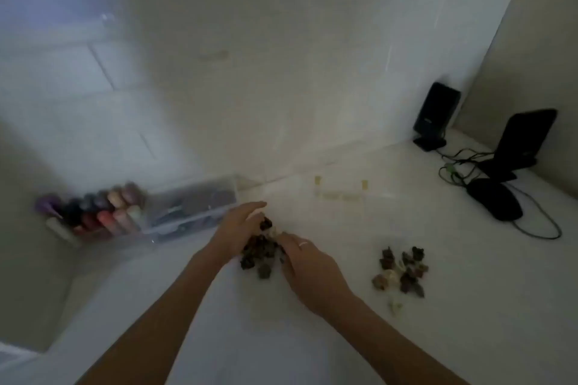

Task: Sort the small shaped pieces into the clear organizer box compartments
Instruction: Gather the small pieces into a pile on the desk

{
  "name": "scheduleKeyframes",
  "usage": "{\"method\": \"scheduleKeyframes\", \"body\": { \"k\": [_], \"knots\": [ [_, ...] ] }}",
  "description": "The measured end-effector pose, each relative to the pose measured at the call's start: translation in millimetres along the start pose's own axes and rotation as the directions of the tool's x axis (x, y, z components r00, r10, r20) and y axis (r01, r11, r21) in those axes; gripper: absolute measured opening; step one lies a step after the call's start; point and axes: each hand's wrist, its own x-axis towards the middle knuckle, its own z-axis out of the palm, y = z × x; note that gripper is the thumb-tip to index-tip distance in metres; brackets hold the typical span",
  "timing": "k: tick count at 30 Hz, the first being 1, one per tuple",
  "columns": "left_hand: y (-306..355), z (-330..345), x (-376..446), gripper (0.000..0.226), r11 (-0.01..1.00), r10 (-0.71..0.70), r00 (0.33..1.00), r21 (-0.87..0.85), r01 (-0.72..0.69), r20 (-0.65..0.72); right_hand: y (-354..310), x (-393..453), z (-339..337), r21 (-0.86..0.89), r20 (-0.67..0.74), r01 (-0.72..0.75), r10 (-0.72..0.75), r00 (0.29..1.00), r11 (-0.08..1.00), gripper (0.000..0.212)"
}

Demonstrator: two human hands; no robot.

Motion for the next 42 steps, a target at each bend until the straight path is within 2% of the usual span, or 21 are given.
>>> {"method": "scheduleKeyframes", "body": {
  "k": [2,5,8,11,16,21,24,28,31,33,37,39,41,42],
  "knots": [
    [-19.0,8.3,9.6,0.027,0.999,0.022,0.999,-0.038,-0.021,0.032,2.2,6.5,19.7,0.049,-0.175,0.001,0.007,0.985,0.999,0.050],
    [-45.5,22.6,22.6,0.031,0.992,0.092,0.995,-0.088,-0.089,0.032,5.7,21.8,50.2,-0.060,-0.347,0.057,-0.074,0.935,0.997,0.052],
    [-41.9,32.1,10.5,0.036,0.977,0.087,0.996,-0.194,-0.087,-0.008,2.6,27.5,75.6,-0.017,-0.372,0.030,-0.035,0.928,0.999,0.059],
    [-37.3,39.1,-12.8,0.045,0.943,0.096,0.995,-0.316,-0.101,-0.031,-1.2,29.5,81.7,0.087,-0.376,0.030,0.005,0.927,0.996,0.054],
    [-22.2,57.8,-64.7,0.044,0.966,0.157,0.979,-0.187,-0.180,-0.133,-10.9,-2.7,81.0,0.164,-0.429,0.069,0.008,0.903,0.984,0.037],
    [-24.1,67.4,-90.4,0.053,0.960,0.162,0.975,-0.203,-0.191,-0.155,-20.2,-23.2,82.6,0.222,-0.453,0.046,0.061,0.890,0.974,0.026],
    [-20.3,71.2,-94.3,0.053,0.967,0.192,0.967,-0.135,-0.216,-0.168,-22.2,-26.8,76.9,0.325,-0.464,0.014,0.146,0.874,0.946,0.025],
    [-9.4,82.7,-98.7,0.051,0.974,0.163,0.962,-0.117,-0.192,-0.218,-16.2,-24.6,75.5,0.382,-0.456,-0.021,0.208,0.865,0.924,0.027],
    [1.0,95.8,-97.7,0.053,0.973,0.168,0.960,-0.118,-0.198,-0.226,-9.4,-29.7,72.4,0.460,-0.537,-0.014,0.290,0.792,0.888,0.025],
    [8.4,106.2,-95.2,0.055,0.969,0.199,0.959,-0.106,-0.223,-0.203,-0.3,-38.4,66.3,0.442,-0.606,0.004,0.296,0.738,0.897,0.023],
    [27.6,131.6,-93.4,0.060,0.957,0.274,0.953,-0.060,-0.284,-0.130,30.2,-61.6,36.5,0.245,-0.696,0.029,0.155,0.701,0.969,0.021],
    [38.1,143.6,-93.7,0.056,0.961,0.263,0.961,-0.065,-0.268,-0.081,53.7,-78.8,9.4,0.168,-0.783,0.001,0.133,0.608,0.986,0.023],
    [44.7,153.2,-92.7,0.042,0.967,0.234,0.970,-0.088,-0.239,-0.057,88.0,-94.6,-15.7,0.224,-0.854,-0.121,0.254,0.455,0.967,0.024],
    [47.8,155.9,-91.8,0.040,0.970,0.222,0.973,-0.093,-0.227,-0.055,106.3,-99.9,-25.0,0.289,-0.841,-0.217,0.355,0.408,0.933,0.025]
  ]
}}
